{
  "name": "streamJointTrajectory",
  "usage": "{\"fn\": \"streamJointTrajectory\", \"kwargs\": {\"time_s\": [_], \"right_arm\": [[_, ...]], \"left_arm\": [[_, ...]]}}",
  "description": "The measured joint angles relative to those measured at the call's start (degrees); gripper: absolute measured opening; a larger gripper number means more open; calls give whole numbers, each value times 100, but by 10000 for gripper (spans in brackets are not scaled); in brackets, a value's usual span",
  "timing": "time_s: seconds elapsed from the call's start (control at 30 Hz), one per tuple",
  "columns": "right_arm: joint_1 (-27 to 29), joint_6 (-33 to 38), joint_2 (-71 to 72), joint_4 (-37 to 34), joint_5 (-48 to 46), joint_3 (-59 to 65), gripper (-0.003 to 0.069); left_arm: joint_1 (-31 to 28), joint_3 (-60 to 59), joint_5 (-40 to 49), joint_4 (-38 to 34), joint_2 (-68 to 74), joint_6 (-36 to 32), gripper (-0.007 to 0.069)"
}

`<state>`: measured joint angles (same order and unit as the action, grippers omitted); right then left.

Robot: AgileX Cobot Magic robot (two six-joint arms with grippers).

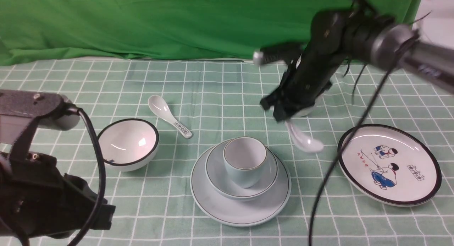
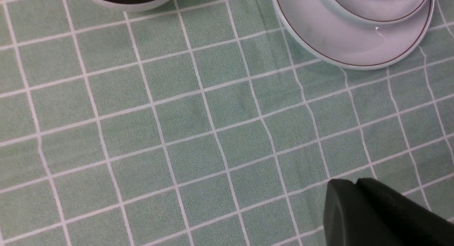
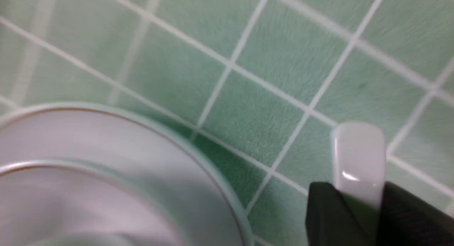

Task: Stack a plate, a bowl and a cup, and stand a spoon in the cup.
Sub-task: Use the right arm to grab a blue soup spoon, then use the right arm to put the blue soup spoon into the blue teacup in the middle

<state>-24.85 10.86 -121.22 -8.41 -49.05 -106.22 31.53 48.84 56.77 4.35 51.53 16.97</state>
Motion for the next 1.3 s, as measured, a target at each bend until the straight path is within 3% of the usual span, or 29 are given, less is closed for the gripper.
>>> {"fn": "streamJointTrajectory", "kwargs": {"time_s": [0.1, 0.17, 0.2, 0.33, 0.37, 0.4, 0.57, 0.77, 1.3], "right_arm": [[-119, -6, 968, -6, 691, 464, 171], [-348, -37, 1928, -20, 2059, 1473, 171], [-370, -55, 1928, -20, 2059, 1473, 171], [-958, -269, 2992, -37, 5389, 3680, 171], [-988, -269, 2992, -37, 5389, 3777, 171], [-1245, -269, 3089, -37, 6939, 4570, 171], [-1668, -284, 2937, -26, 8995, 5633, 171], [-1783, -284, 2469, -18, 9814, 5724, 171], [-1783, -505, 1875, -40, 9833, 5737, 198]], "left_arm": [[0, 0, -160, 64, 0, 0, 8], [0, 0, -279, 83, 0, 0, 8], [0, 0, -284, 83, 0, 0, 8], [0, 0, -301, 177, 0, 0, 8], [0, 0, -301, 188, 0, 0, 8], [0, 0, -301, 264, 0, 0, 8], [0, 0, -301, 363, 0, 0, 8], [0, 0, -301, 363, 0, 0, 8], [0, 0, -296, 353, 0, 14, 10]]}}
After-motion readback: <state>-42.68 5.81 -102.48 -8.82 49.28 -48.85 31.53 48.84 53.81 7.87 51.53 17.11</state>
